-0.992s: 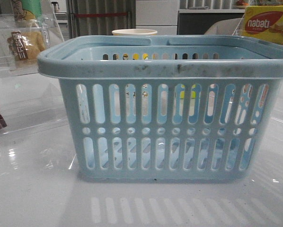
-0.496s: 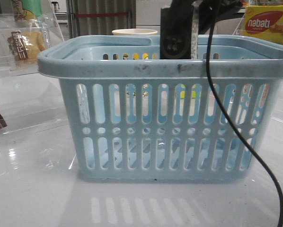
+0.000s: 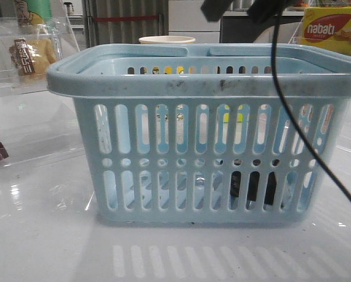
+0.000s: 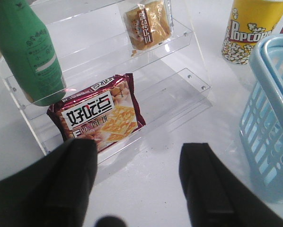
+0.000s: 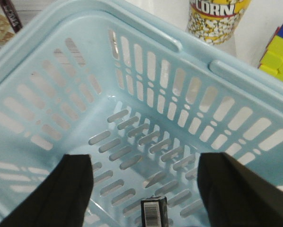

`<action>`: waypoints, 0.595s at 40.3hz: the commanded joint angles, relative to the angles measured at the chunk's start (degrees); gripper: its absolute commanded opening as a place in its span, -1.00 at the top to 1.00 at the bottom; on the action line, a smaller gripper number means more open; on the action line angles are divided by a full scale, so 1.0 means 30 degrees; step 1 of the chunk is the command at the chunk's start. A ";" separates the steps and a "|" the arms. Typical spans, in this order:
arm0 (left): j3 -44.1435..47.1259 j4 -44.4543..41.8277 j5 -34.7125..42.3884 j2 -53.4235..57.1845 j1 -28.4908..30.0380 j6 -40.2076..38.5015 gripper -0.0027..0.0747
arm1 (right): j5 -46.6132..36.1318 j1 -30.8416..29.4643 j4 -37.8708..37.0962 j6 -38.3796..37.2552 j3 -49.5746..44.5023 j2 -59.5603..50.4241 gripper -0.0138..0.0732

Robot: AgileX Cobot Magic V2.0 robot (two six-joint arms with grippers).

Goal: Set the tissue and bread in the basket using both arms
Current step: 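Carry the tissue pack over the blue basket and release it inside, then grasp the bagged bread loaf on the shelf with the left gripper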

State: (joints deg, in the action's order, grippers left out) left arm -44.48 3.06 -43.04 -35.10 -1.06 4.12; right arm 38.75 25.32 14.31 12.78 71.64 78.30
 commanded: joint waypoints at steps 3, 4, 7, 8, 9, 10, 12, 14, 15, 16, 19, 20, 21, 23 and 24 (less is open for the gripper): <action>-0.0516 0.0215 0.1400 -0.0158 -0.0126 -0.0130 -0.24 | -0.0684 0.0386 0.0024 0.1482 -0.1021 -0.3914 -0.63; -0.0516 0.0215 0.1400 -0.0158 -0.0126 -0.0130 -0.24 | -0.0613 0.0402 0.0024 0.1565 -0.1403 -0.4531 -0.63; -0.0516 0.0215 0.1439 -0.0158 -0.0126 -0.0130 -0.24 | -0.0446 0.0402 -0.0011 0.1566 -0.2538 -0.6062 -0.63; -0.0516 0.0215 0.1540 -0.0158 -0.0126 -0.0130 -0.24 | -0.0395 0.0402 -0.0011 0.1566 -0.2865 -0.6666 -0.63; -0.0516 0.0215 0.1631 -0.0232 -0.0126 -0.0130 -0.24 | -0.0344 0.0402 -0.0011 0.1566 -0.3284 -0.7084 -0.63; -0.0516 0.0215 0.1680 -0.0346 -0.0126 -0.0130 -0.24 | -0.0285 0.0402 -0.0011 0.1566 -0.3583 -0.7624 -0.63; -0.0516 0.0215 0.1763 -0.0595 -0.0126 -0.0130 -0.25 | -0.0100 0.0402 -0.0011 0.1566 -0.4239 -0.8495 -0.63; -0.0516 0.0215 0.1895 -0.1047 -0.0126 -0.0130 -0.26 | 0.0112 0.0402 -0.0011 0.1566 -0.4855 -0.9280 -0.63; -0.0516 0.0232 0.2018 -0.1264 -0.0126 -0.0130 -0.27 | 0.0170 0.0402 -0.0011 0.1566 -0.5122 -0.9604 -0.63; -0.0516 0.0232 0.2102 -0.1564 -0.0126 -0.0082 -0.28 | 0.0253 0.0402 -0.0011 0.1566 -0.5291 -0.9818 -0.63; -0.0700 0.0262 0.2373 -0.2457 -0.0126 -0.0082 -0.37 | 0.0327 0.0402 -0.0011 0.1566 -0.5803 -1.0345 -0.63; -0.0845 0.0310 0.2570 -0.2878 -0.0126 -0.0082 -0.43 | 0.0356 0.0402 -0.0011 0.1566 -0.5920 -1.0450 -0.63; -0.0967 0.0341 0.2707 -0.3324 -0.0126 -0.0082 -0.47 | 0.0417 0.0402 -0.0011 0.1566 -0.5980 -1.0558 -0.63; -0.1324 0.0652 0.2963 -0.4087 -0.0126 -0.0082 -0.58 | 0.0472 0.0402 -0.0011 0.1566 -0.6056 -1.0561 -0.63; -0.1540 0.0790 0.3117 -0.4423 -0.0126 -0.0082 -0.61 | 0.0497 0.0402 -0.0011 0.1566 -0.6056 -1.0561 -0.63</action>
State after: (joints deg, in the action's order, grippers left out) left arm -45.75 3.66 -39.87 -45.38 -1.06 4.12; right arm 43.69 26.46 13.87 16.88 52.25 47.27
